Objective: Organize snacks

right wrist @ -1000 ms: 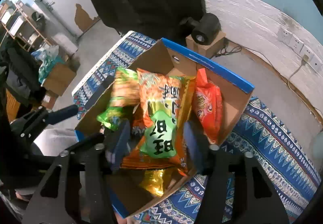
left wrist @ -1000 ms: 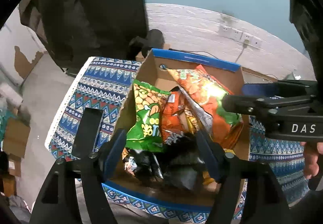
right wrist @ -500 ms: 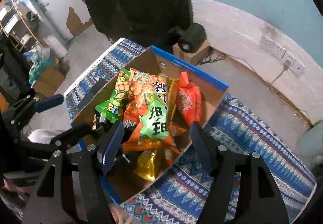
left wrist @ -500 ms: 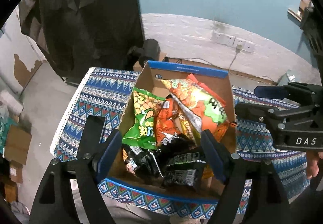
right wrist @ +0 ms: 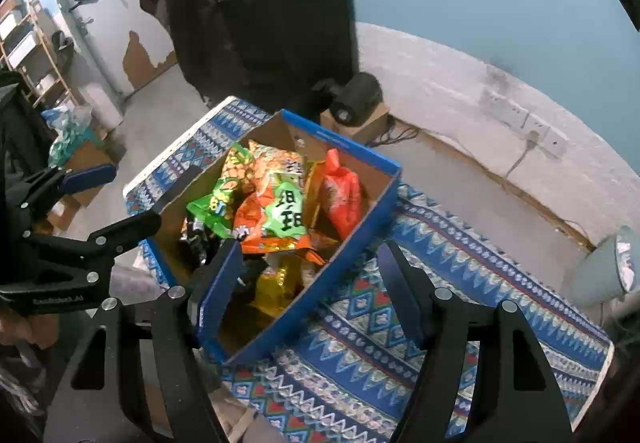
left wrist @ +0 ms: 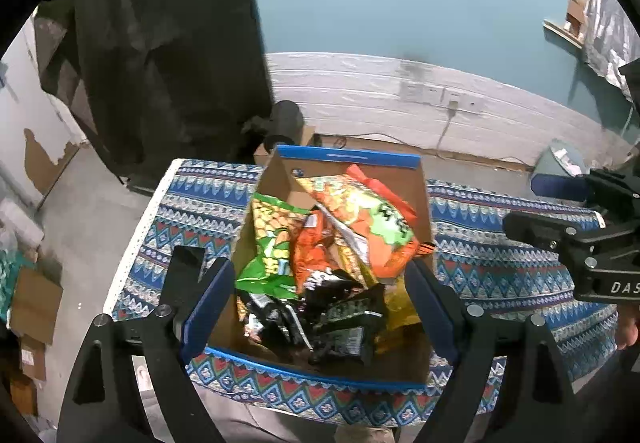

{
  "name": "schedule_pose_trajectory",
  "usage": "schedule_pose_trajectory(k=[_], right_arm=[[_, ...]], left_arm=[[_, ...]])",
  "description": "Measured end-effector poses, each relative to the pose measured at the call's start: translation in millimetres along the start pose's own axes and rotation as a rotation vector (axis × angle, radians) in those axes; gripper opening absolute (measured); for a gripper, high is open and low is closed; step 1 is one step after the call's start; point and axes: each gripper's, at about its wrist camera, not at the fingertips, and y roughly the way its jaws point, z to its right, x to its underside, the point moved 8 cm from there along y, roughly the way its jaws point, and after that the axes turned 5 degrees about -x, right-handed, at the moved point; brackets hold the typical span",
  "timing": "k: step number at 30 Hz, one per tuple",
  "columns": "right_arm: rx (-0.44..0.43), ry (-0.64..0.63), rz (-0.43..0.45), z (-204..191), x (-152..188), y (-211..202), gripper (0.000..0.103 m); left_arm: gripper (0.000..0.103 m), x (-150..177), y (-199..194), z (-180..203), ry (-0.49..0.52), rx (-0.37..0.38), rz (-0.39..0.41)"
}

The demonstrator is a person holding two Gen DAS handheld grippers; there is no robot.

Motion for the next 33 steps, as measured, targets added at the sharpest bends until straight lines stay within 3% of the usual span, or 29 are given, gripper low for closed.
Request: schedule_pose_trajectory(k=[3,10,15,33], right_arm=[[0.034,-0.006,0.023,4,6,-8,0.071],[0.024,0.057,0.035,16,26,-18,0.071],[0.069,0.034,0.034,23,31,-19,0.071],[0.06,0.032,0.029,24,32,-19,0.071]], left_arm=[[0.088,0,-3,12,0.028,0.025,-0.004],[0.092,1,-4,27,0.086,0.012,0.015],[0.092,1,-5,31,0.087,0.027,0.011],[0.092,3,-2,35,0.101,0.024,-0.003]])
